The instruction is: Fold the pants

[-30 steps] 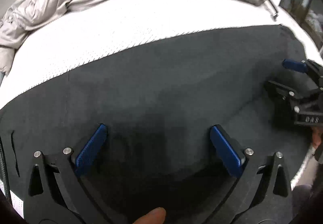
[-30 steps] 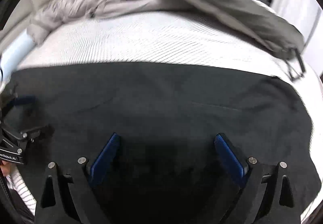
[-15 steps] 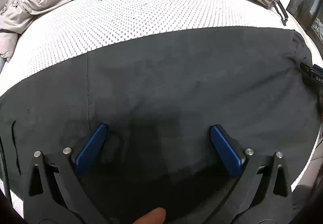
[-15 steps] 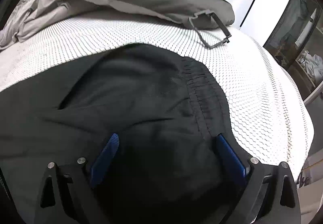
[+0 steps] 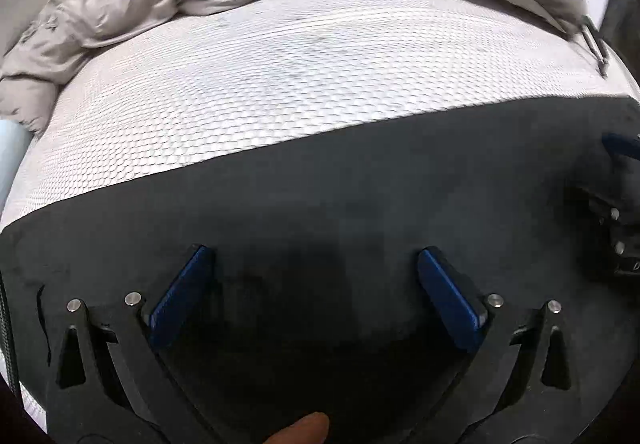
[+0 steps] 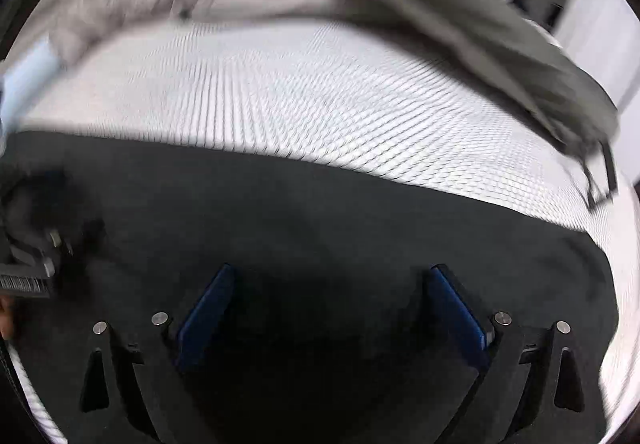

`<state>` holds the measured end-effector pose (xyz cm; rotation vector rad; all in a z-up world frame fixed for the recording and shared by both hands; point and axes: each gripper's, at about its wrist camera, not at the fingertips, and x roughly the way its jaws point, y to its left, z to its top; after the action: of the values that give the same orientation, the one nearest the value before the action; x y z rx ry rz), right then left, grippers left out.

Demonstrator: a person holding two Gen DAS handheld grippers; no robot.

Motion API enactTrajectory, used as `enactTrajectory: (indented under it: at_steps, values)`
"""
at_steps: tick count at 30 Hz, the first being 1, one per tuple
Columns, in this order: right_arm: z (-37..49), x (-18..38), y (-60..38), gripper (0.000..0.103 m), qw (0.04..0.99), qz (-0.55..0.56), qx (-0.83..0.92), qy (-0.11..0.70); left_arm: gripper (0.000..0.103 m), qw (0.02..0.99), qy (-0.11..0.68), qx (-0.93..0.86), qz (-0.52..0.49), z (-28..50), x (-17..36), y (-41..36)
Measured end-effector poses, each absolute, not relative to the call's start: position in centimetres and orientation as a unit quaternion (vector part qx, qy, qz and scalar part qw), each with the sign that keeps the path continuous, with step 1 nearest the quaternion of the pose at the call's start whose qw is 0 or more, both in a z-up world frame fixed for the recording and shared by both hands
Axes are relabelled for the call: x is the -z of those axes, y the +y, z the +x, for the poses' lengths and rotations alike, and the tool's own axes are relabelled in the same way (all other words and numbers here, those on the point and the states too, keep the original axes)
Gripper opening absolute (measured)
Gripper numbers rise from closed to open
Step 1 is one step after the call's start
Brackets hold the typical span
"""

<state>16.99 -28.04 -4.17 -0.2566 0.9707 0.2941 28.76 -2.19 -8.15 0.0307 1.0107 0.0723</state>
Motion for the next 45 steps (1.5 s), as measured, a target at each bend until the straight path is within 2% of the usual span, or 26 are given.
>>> enactTrajectory:
  at_steps: [3, 7, 10, 17, 23, 26, 30, 34, 38, 45]
  values:
    - [17.9, 4.9, -31.0, 0.098, 0.865, -0.134, -0.140, 0.463, 0.103, 0.872, 0.487, -0.047, 0.003, 28.8, 8.2, -0.6]
    - [18.8, 5.3, -39.8, 0.098, 0.880, -0.127, 0.030, 0.457, 0.103, 0.870, 0.488, -0.062, -0.007, 28.5, 8.5, 1.3]
    - [18.4, 5.0, -43.2, 0.098, 0.882, -0.076, 0.046, 0.462, 0.102, 0.873, 0.482, -0.068, -0.013, 28.5, 8.0, 1.6]
    - [16.4, 1.0, -36.5, 0.098, 0.901, -0.063, -0.059, 0.425, 0.102, 0.891, 0.454, 0.000, -0.031, 30.0, 6.2, -2.9]
    - [20.3, 4.5, -29.3, 0.098, 0.874, -0.083, -0.114, 0.464, 0.103, 0.875, 0.484, 0.001, -0.012, 32.7, 8.6, -6.6]
    - [20.8, 5.5, -30.3, 0.098, 0.875, -0.097, -0.109, 0.463, 0.103, 0.875, 0.483, -0.008, -0.011, 32.8, 8.7, -5.8]
    - [21.4, 5.6, -36.3, 0.099, 0.883, -0.110, 0.006, 0.455, 0.103, 0.874, 0.484, -0.042, -0.010, 32.5, 8.2, -3.8]
    - [19.6, 5.0, -40.6, 0.098, 0.881, -0.063, 0.016, 0.469, 0.102, 0.877, 0.480, -0.021, -0.026, 30.4, 6.7, -2.8]
    - [14.5, 2.2, -38.0, 0.098, 0.889, -0.058, -0.044, 0.451, 0.102, 0.886, 0.462, 0.038, -0.031, 26.8, 5.5, -5.7]
    - [9.9, 2.0, -30.8, 0.098, 0.891, -0.100, -0.121, 0.426, 0.102, 0.873, 0.484, 0.055, 0.000, 23.0, 7.0, -8.8]
